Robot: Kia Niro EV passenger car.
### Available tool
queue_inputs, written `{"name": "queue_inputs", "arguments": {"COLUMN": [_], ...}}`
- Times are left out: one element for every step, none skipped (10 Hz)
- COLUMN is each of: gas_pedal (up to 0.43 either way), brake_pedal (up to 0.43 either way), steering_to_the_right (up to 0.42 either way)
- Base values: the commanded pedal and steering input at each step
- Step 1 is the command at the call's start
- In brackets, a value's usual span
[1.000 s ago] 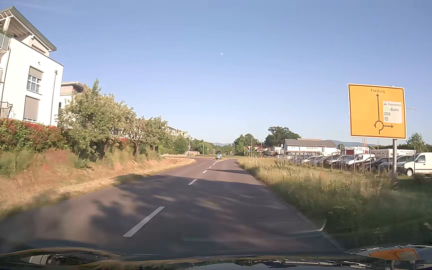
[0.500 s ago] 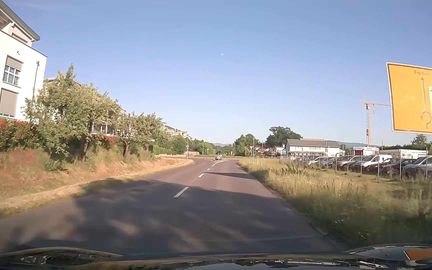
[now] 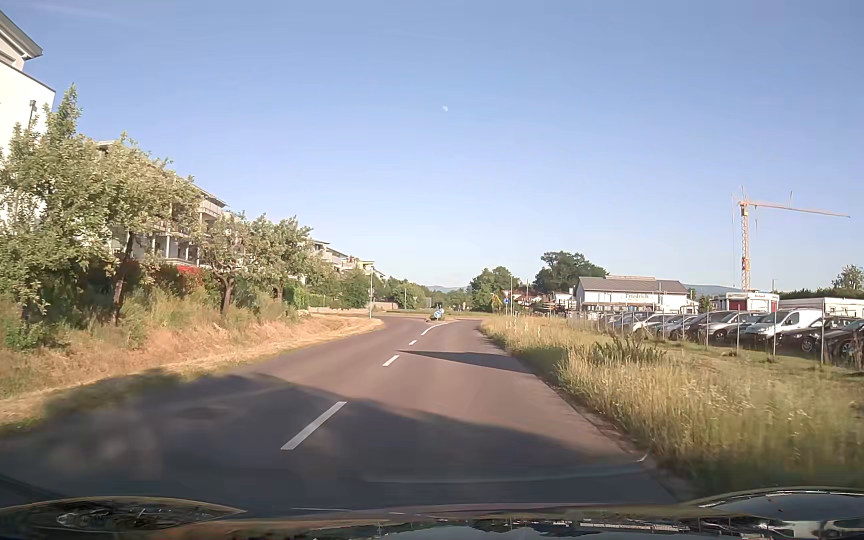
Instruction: Follow the waypoints while adhering to traffic rules and regulations
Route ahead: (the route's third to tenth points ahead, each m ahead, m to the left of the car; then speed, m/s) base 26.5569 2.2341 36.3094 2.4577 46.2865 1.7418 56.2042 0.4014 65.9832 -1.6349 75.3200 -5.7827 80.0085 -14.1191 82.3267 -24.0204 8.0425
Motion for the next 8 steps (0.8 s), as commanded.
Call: {"name": "queue_inputs", "arguments": {"gas_pedal": [0.087,0.087,0.087,0.087,0.079,0.079,0.079,0.079], "brake_pedal": [0.0,0.0,0.0,0.0,0.0,0.0,0.0,0.0], "steering_to_the_right": [0.0,0.0,0.0,0.001,0.002,0.002,0.002,0.002]}}
